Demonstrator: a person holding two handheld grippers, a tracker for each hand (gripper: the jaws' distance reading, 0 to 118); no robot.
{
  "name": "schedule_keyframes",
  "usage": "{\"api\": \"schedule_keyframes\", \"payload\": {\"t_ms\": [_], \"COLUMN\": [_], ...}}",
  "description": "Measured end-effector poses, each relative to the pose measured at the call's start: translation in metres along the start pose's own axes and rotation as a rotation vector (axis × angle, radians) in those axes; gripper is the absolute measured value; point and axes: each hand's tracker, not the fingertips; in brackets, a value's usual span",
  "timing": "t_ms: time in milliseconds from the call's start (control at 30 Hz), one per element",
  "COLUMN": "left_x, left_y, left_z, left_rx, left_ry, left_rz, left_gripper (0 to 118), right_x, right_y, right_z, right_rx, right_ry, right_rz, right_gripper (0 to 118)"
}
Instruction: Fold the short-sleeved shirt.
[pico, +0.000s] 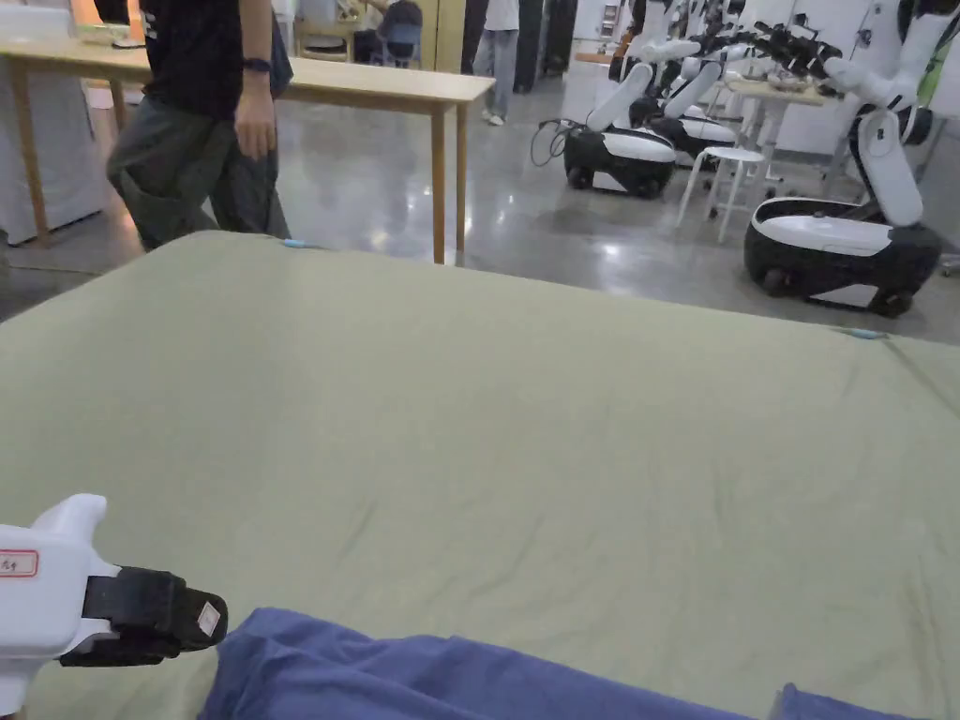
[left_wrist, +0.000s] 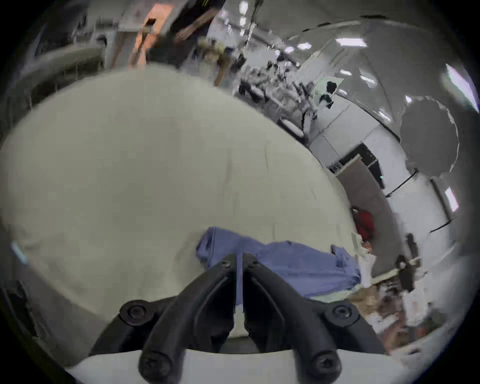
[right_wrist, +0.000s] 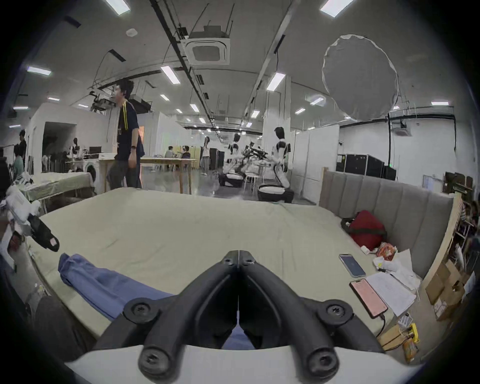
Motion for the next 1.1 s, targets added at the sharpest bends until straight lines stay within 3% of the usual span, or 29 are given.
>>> {"api": "schedule_keyframes", "payload": {"t_ms": [133, 167, 200, 233, 333, 433, 500, 533, 567, 633, 700, 800, 1067, 1100], "left_x": [-0.026, -0.032, -0.037, -0.044, -0.050, -0.049, -0.045, -0.040, -0.038, -0.037, -0.039, -0.032, -0.021, -0.014], "left_y": [0.011, 0.011, 0.010, 0.014, 0.008, 0.001, 0.001, 0.001, 0.002, 0.007, 0.007, 0.004, 0.004, 0.004], "left_z": [-0.020, -0.029, -0.038, -0.041, -0.056, -0.073, -0.085, -0.089, -0.093, -0.098, -0.101, -0.089, -0.015, -0.006], "left_rx": [-0.100, -0.134, -0.187, -0.102, -0.158, -0.184, -0.206, -0.220, -0.232, -0.238, -0.233, -0.227, -0.096, -0.063], "left_ry": [-0.064, -0.113, -0.160, -0.205, -0.199, -0.301, -0.319, -0.318, -0.300, -0.210, -0.114, -0.168, -0.053, 0.012], "left_rz": [0.044, 0.073, 0.096, 0.142, 0.163, 0.203, 0.195, 0.184, 0.168, 0.148, 0.109, 0.123, 0.088, 0.062], "left_gripper": [67, 112, 118, 116, 116, 115, 111, 104, 76, 10, 11, 9, 8, 8], "right_x": [-0.002, -0.001, -0.001, 0.000, 0.000, 0.002, 0.004, 0.005, 0.006, 0.007, 0.008, 0.012, 0.018, 0.019], "right_y": [-0.002, -0.003, -0.004, -0.005, -0.007, -0.010, -0.012, -0.013, -0.014, -0.015, -0.015, -0.012, -0.003, -0.003], "right_z": [-0.003, -0.004, -0.006, -0.008, -0.010, -0.012, -0.014, -0.014, -0.014, -0.013, -0.010, -0.008, -0.008, -0.008], "right_rx": [-0.034, -0.047, -0.061, -0.068, -0.090, -0.113, -0.124, -0.129, -0.135, -0.136, -0.135, -0.122, -0.081, -0.079], "right_ry": [0.006, 0.010, 0.015, 0.015, 0.010, 0.007, 0.008, 0.008, 0.010, 0.009, 0.013, 0.013, 0.045, 0.047], "right_rz": [-0.004, -0.011, -0.020, -0.024, -0.026, -0.031, -0.040, -0.048, -0.056, -0.067, -0.069, -0.075, -0.079, -0.078], "right_gripper": [1, 1, 1, 1, 1, 1, 1, 1, 1, 1, 1, 1, 1, 1]}}
